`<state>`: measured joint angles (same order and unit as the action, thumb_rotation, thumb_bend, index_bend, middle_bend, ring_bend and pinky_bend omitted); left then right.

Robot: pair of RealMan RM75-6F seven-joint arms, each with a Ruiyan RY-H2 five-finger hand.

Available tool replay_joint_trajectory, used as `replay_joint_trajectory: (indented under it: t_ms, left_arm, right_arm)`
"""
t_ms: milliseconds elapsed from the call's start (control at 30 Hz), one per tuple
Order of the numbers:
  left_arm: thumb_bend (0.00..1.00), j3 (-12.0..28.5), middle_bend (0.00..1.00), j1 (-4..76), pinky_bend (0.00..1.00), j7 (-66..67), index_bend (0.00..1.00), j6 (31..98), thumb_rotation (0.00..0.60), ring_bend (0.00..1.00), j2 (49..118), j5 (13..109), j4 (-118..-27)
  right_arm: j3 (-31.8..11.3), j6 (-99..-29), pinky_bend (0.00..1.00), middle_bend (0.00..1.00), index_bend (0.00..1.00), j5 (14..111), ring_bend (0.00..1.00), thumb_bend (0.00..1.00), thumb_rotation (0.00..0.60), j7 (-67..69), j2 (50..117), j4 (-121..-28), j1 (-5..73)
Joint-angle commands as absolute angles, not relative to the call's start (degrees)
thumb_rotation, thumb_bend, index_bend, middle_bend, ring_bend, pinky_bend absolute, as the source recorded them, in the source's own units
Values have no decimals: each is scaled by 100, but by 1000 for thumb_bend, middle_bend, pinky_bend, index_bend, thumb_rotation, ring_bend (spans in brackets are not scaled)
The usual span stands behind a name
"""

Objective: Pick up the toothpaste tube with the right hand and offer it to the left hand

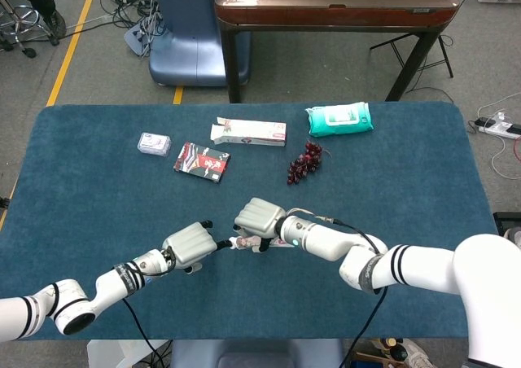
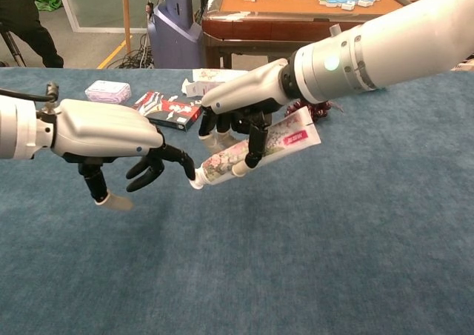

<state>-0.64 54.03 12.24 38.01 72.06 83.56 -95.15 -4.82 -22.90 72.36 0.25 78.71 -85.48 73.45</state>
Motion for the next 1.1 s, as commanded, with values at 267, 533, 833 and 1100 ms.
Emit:
replay_joint_trajectory:
  t_ms: [267,533,833,1100]
  left_arm:
    - [246,-116,615,5393,182,1140,193,3793,600,537,7192,8414,-9514]
    - [246,-120,615,5406,182,1105,193,3763,600,537,7226,8400,-9461]
    - [246,-115,615,5423,182,1091,193,3745,600,536,7244,8388,-9444]
    - [246,-93,614,5418,182,1037,192,3792,600,536,7260,8403,-9423]
  right_arm:
    - [-627,-2295,648,864,1000,7728,834,1000,600,667,7859,-8492,7182]
    - [-668,-2352,648,869,1000,8043,841,1000,600,1089,7812,-8477,7118]
    - [-644,-2404,648,870,1000,8282,844,1000,600,1349,7802,-8438,7106]
    - [-620,-2505,648,871,1000,8417,845,1000,600,1573,7819,-8457,7075]
